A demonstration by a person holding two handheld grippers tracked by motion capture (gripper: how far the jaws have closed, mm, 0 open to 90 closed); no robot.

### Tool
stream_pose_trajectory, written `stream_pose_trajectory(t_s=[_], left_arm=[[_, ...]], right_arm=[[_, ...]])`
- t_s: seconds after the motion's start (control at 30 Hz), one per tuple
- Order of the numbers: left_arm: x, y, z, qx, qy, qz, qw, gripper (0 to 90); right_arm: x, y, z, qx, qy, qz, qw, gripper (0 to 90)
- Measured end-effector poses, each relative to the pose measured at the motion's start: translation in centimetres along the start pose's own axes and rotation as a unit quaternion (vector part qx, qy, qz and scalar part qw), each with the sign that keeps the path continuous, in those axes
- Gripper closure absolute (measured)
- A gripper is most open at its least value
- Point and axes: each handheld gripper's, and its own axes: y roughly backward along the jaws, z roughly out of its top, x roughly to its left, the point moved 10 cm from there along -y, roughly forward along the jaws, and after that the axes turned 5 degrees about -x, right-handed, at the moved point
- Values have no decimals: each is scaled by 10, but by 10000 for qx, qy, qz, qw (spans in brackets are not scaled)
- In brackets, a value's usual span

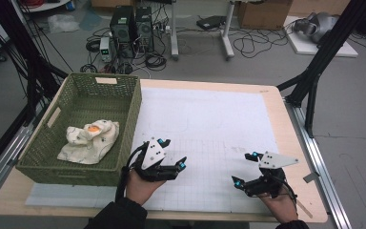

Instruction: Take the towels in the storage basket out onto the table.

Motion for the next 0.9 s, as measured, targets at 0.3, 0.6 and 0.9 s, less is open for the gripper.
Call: stream_pose_trajectory(t_s=[0.3, 0.6, 0.9], left_arm=[[-1, 1, 15, -162, 44, -151, 9997, 265], [-4, 2, 24, -178, 118, -312, 9993, 277], [1, 13, 52, -205, 999, -780, 9917, 296]], right_arm=[[-1, 1, 2, -43, 33, 15, 10000, 43], [-1, 0, 2, -43, 21, 25, 10000, 43], [-1, 1, 3, -65, 30, 25, 10000, 43]])
